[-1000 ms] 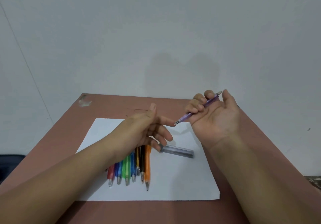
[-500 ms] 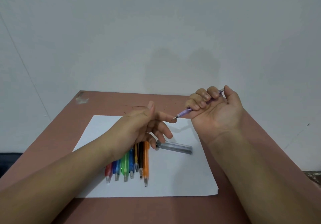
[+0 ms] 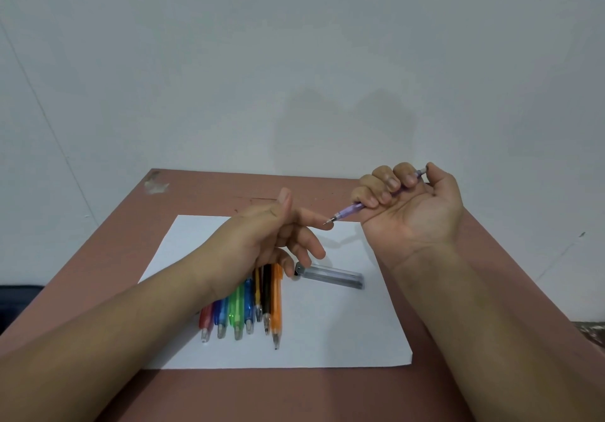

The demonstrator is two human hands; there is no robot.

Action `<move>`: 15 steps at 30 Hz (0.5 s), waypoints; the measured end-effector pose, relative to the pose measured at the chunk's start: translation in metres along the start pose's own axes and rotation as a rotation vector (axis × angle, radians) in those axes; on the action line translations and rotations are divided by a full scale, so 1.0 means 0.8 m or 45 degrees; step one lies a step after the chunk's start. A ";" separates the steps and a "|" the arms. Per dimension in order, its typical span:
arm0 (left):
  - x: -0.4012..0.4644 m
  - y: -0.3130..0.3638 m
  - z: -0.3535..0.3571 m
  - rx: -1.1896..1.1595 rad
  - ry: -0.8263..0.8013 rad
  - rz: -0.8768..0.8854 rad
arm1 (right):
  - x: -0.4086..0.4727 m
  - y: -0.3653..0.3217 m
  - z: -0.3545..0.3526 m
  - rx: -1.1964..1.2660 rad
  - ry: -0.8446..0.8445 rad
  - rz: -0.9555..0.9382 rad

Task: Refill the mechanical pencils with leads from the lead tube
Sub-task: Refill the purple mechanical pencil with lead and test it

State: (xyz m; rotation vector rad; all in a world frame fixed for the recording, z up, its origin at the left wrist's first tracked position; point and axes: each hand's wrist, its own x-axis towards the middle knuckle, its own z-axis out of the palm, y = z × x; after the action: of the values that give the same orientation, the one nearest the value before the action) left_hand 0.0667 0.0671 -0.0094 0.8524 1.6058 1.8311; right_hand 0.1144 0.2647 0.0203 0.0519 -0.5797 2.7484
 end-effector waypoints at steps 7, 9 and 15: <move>-0.001 -0.002 -0.002 -0.010 -0.017 0.012 | 0.001 0.000 -0.002 0.012 0.007 -0.007; -0.001 -0.002 -0.002 -0.008 -0.023 0.012 | 0.001 0.000 -0.002 0.002 0.006 -0.016; 0.000 -0.002 -0.002 -0.007 -0.017 0.019 | 0.000 0.000 -0.001 0.002 0.003 -0.009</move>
State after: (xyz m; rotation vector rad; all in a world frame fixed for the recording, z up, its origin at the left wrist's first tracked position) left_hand 0.0651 0.0662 -0.0114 0.8746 1.5893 1.8354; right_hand 0.1142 0.2648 0.0196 0.0507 -0.5755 2.7419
